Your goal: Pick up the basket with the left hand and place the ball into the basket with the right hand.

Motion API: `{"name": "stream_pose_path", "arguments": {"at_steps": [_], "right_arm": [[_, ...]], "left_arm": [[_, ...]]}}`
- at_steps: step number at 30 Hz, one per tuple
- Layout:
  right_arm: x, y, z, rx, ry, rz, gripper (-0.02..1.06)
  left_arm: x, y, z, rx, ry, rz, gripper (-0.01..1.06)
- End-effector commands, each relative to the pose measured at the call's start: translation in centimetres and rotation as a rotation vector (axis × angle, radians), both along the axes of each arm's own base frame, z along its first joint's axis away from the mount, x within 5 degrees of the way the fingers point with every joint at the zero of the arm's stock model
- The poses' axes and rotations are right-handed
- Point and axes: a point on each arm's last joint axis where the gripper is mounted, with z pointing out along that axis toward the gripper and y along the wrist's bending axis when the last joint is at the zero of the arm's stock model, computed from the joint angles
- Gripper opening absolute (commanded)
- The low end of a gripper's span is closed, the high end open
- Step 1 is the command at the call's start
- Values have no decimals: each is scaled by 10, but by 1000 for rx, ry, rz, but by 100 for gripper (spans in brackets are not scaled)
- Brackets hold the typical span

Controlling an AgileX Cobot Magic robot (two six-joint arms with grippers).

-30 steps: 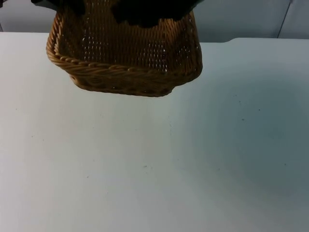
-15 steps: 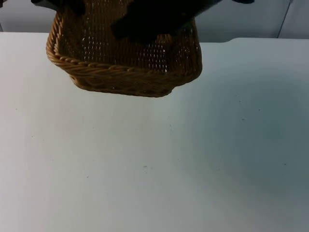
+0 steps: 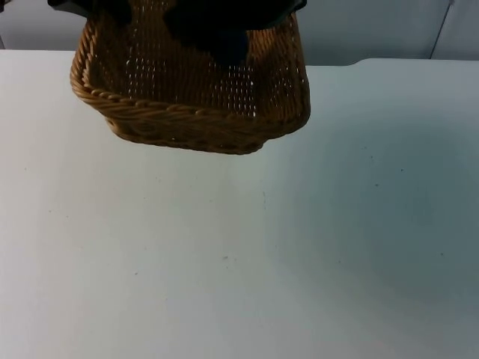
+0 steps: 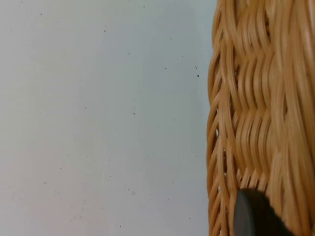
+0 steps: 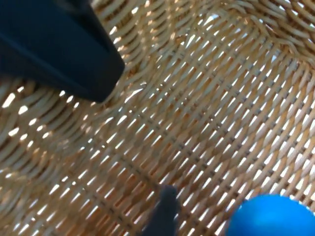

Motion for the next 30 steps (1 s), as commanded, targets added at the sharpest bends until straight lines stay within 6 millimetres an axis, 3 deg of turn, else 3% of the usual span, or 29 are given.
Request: {"name": "stream_pose_path", "arguments": {"at_steps": [1, 4, 12, 21, 30], "right_arm": [[-1, 2, 5, -7, -24, 20, 90], [-1, 2, 5, -19, -31, 31, 99], [-1, 2, 5, -16, -29, 29, 100], [-8, -7, 26, -14, -28, -1, 100], [-12, -13, 35, -14, 3, -45, 100]], "left_arm": [[-1, -3, 9, -37, -27, 15, 0], [-1, -3, 9, -37, -27, 15, 0], [-2, -3, 9, -37, -25, 14, 0], [-2, -3, 9, -36, -24, 12, 0], [-2, -3, 8, -32, -25, 11, 0]]}}
